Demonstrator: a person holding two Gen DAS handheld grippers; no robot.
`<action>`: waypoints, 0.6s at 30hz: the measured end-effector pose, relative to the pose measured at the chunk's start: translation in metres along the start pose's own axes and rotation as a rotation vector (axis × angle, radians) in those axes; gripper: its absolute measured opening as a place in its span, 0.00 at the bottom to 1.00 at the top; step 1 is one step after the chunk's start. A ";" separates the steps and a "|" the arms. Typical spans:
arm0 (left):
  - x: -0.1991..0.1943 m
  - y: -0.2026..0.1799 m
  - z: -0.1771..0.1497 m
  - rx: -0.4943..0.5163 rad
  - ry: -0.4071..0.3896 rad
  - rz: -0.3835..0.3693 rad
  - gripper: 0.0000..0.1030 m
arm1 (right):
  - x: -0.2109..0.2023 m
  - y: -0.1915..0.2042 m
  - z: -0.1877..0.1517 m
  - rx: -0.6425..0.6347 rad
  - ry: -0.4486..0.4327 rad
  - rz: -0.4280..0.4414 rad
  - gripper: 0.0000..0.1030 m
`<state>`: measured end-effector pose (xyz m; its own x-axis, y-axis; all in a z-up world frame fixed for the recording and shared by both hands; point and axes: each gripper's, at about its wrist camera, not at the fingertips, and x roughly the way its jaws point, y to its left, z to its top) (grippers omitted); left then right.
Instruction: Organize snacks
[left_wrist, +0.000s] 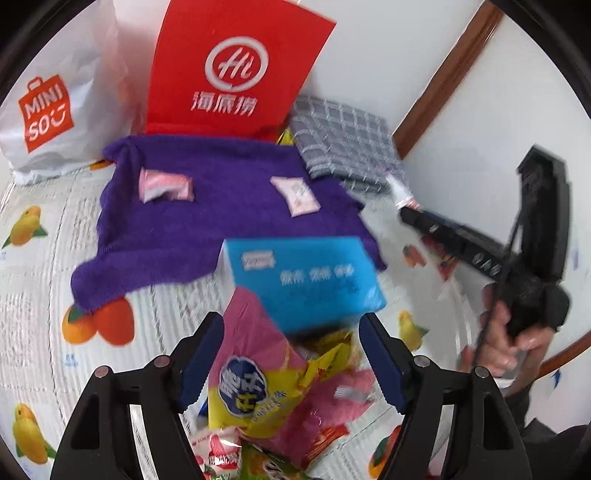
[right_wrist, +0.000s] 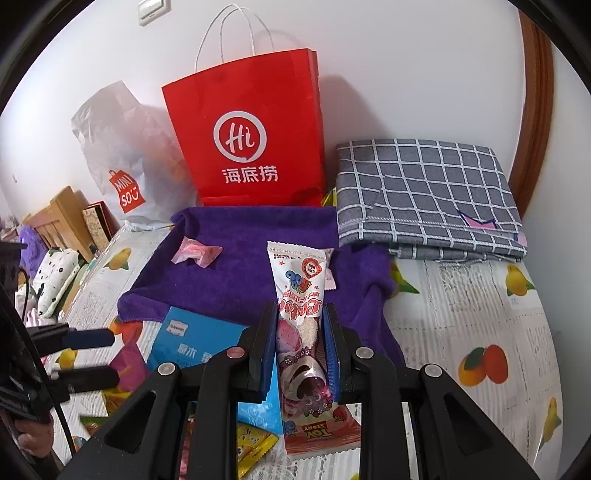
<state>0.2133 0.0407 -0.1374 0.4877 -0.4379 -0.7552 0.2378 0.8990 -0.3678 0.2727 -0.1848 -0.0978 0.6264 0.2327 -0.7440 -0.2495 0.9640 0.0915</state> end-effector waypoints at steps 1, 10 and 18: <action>0.002 0.001 -0.004 -0.004 0.009 0.013 0.72 | -0.001 0.000 -0.002 0.000 0.000 0.000 0.23; 0.006 0.011 -0.030 0.045 0.034 0.083 0.73 | -0.010 0.000 -0.022 -0.001 0.013 -0.015 0.23; 0.029 0.025 -0.031 0.012 0.068 0.087 0.72 | -0.008 0.004 -0.035 0.005 0.039 -0.026 0.23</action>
<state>0.2072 0.0508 -0.1856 0.4494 -0.3565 -0.8191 0.2071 0.9335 -0.2927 0.2413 -0.1875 -0.1145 0.6031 0.2021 -0.7717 -0.2299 0.9704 0.0744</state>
